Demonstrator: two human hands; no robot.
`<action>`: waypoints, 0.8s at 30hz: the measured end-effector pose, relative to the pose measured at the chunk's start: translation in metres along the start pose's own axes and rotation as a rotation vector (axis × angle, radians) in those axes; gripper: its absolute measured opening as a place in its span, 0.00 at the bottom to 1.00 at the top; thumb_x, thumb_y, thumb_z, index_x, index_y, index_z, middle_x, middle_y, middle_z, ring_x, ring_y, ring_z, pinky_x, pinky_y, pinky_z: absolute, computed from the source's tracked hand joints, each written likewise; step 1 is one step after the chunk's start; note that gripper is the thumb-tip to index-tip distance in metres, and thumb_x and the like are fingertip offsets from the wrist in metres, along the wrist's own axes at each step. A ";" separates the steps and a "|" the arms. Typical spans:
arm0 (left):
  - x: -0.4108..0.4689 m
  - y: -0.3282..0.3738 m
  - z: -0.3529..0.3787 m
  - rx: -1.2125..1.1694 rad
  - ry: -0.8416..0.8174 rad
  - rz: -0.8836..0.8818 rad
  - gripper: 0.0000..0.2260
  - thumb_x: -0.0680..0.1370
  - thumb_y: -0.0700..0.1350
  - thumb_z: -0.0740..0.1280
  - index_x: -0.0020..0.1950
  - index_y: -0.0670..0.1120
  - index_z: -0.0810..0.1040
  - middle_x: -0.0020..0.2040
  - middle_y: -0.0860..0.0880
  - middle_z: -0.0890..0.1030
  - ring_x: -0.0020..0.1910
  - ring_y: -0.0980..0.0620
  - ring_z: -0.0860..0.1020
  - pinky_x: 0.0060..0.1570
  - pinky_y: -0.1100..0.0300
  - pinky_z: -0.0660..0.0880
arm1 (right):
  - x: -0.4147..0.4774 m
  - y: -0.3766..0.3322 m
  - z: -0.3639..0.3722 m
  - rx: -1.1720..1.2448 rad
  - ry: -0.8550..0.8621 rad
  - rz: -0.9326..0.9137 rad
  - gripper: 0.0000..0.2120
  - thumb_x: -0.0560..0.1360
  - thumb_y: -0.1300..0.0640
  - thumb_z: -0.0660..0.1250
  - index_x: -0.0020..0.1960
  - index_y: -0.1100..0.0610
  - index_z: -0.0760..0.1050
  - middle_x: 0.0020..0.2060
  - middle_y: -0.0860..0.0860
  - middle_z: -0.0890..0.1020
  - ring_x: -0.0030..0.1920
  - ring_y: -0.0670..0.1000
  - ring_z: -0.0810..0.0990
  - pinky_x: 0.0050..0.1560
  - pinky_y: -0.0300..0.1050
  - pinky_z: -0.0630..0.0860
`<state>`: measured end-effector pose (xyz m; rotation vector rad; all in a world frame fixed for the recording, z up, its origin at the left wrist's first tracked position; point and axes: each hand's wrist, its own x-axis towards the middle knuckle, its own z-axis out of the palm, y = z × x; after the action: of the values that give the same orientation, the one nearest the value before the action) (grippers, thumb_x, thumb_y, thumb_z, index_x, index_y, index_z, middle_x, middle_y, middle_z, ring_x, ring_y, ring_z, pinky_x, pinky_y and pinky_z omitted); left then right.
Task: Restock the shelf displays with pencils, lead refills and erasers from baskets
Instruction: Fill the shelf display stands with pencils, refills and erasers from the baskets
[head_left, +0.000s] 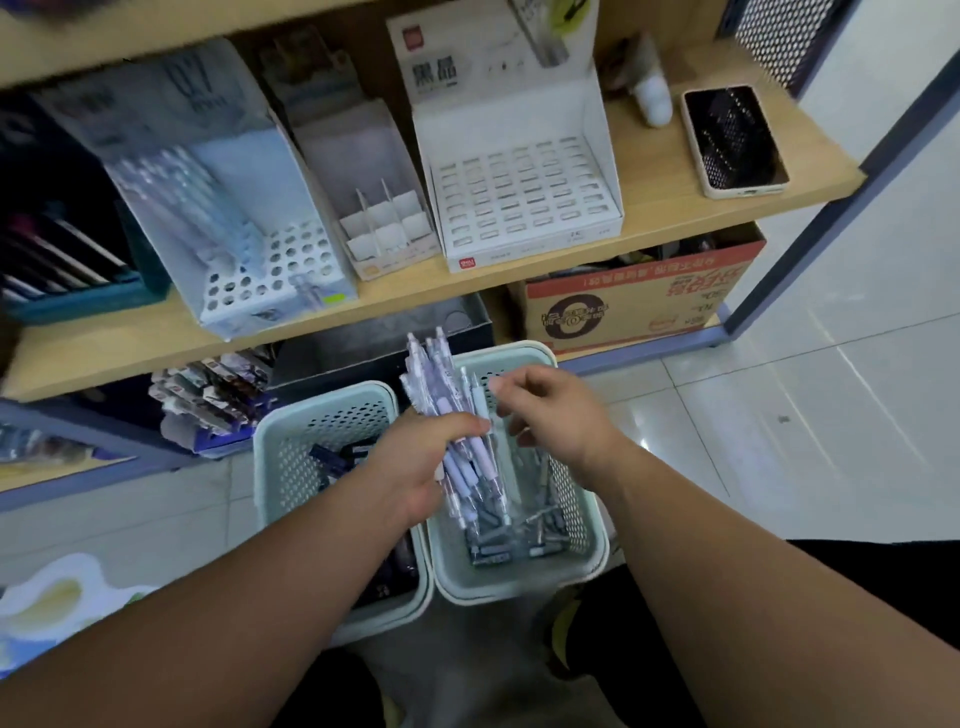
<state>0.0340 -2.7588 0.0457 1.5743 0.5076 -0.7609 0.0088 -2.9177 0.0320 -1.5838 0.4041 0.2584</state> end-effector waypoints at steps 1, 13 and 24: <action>-0.008 0.007 -0.002 -0.009 -0.005 0.031 0.11 0.62 0.43 0.79 0.36 0.37 0.84 0.39 0.31 0.78 0.45 0.36 0.77 0.52 0.41 0.76 | -0.005 -0.011 0.004 0.043 -0.059 -0.012 0.12 0.77 0.48 0.72 0.46 0.58 0.79 0.37 0.53 0.82 0.37 0.49 0.79 0.38 0.44 0.78; -0.145 0.089 -0.072 -0.137 -0.022 0.212 0.12 0.64 0.43 0.78 0.39 0.34 0.84 0.46 0.27 0.77 0.48 0.36 0.76 0.54 0.38 0.76 | -0.064 -0.178 0.054 -0.347 -0.338 -0.260 0.13 0.78 0.49 0.71 0.46 0.60 0.79 0.36 0.52 0.81 0.36 0.47 0.80 0.41 0.48 0.83; -0.132 0.108 -0.118 -0.718 0.059 0.311 0.19 0.60 0.42 0.81 0.48 0.41 0.81 0.62 0.35 0.80 0.63 0.33 0.78 0.66 0.38 0.72 | -0.072 -0.186 0.088 -0.058 -0.446 0.081 0.17 0.82 0.46 0.63 0.59 0.59 0.80 0.43 0.60 0.86 0.42 0.56 0.85 0.40 0.50 0.81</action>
<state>0.0412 -2.6449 0.2197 0.9672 0.4910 -0.2436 0.0269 -2.8199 0.2254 -1.5143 0.1135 0.6745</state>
